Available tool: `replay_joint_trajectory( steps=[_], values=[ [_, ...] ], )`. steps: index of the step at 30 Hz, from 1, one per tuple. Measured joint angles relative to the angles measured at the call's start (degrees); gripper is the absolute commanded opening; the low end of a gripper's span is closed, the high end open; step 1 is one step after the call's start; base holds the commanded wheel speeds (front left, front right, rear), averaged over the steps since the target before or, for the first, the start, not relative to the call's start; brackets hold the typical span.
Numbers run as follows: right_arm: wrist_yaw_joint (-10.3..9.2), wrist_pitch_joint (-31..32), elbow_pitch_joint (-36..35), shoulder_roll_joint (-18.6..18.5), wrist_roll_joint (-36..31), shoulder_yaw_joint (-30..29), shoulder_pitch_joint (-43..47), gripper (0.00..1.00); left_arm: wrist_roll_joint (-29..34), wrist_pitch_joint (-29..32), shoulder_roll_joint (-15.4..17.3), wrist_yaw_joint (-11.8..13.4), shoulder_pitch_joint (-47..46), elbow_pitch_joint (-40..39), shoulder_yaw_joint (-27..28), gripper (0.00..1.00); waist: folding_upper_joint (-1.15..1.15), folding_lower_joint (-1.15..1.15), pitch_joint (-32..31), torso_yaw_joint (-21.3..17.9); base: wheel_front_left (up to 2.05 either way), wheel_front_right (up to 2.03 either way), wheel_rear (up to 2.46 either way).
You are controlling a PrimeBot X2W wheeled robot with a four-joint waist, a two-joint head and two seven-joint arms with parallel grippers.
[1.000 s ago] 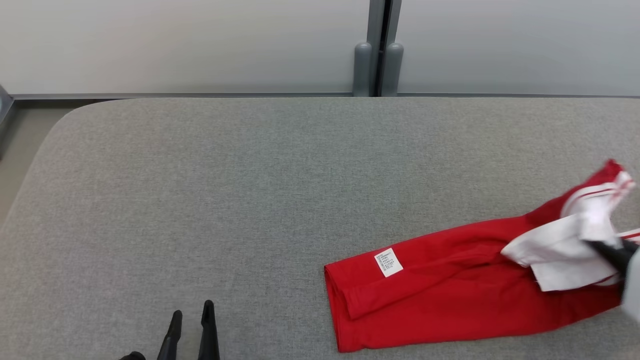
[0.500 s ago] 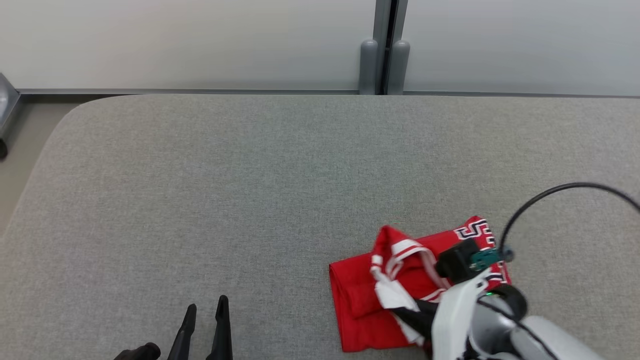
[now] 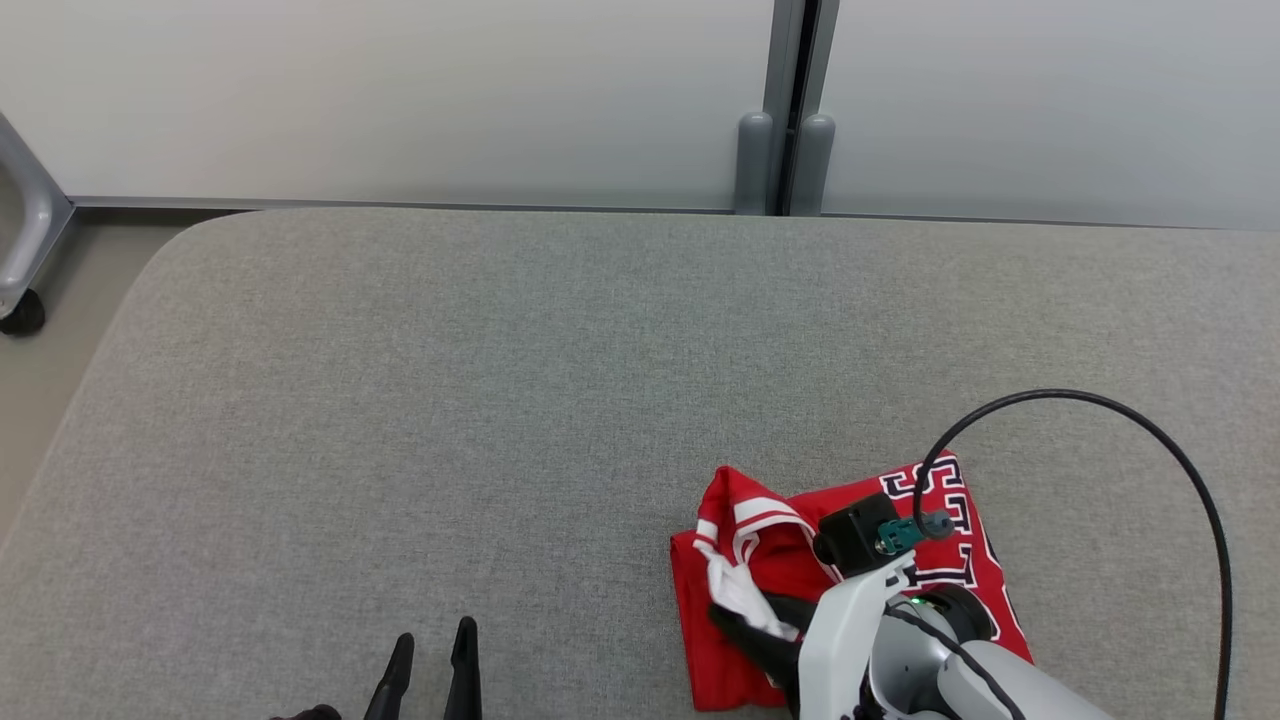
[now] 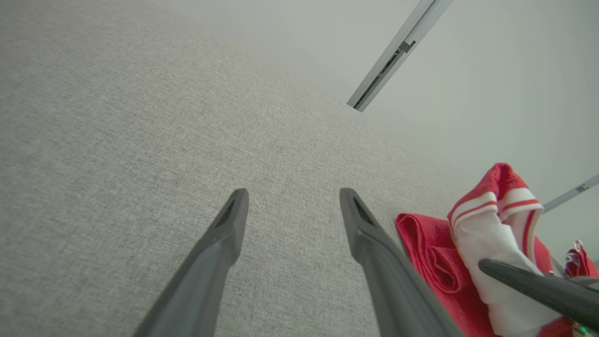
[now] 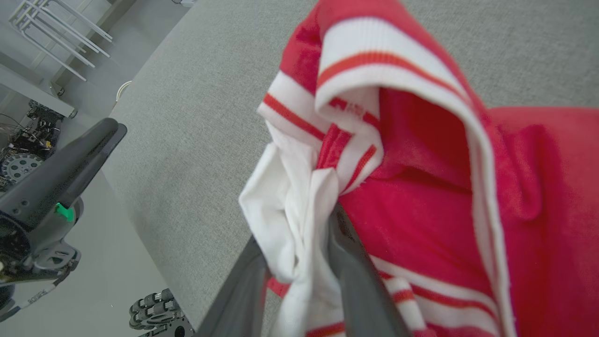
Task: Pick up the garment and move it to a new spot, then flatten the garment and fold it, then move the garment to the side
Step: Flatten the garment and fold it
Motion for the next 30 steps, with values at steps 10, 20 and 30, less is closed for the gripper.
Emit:
replay_joint_trajectory(
  steps=[10, 20, 30],
  values=[
    [0.01, -14.7, -9.2, -3.8, -2.3, -6.3, 4.8, 1.0, 0.7, 0.0, 0.0, 0.1, 2.9, 0.1, 3.0, 1.0, 0.0, 0.0, -2.9, -1.9, 0.0, 0.0, 0.0],
    [0.0, -31.0, -5.8, -8.8, -18.8, -29.9, 20.4, 1.0, 2.6, 0.0, 0.0, -0.5, 4.8, -2.2, 6.2, 1.0, 0.0, 0.0, -6.4, -6.2, 0.0, 0.0, 0.0],
    [0.01, -32.0, -7.0, -0.7, -34.9, -47.6, 32.3, 1.0, 8.7, 0.0, 0.0, -0.3, 6.1, -5.2, 9.7, 1.0, 0.0, 0.0, -7.9, -6.5, 0.0, 0.0, 0.0]
  ],
)
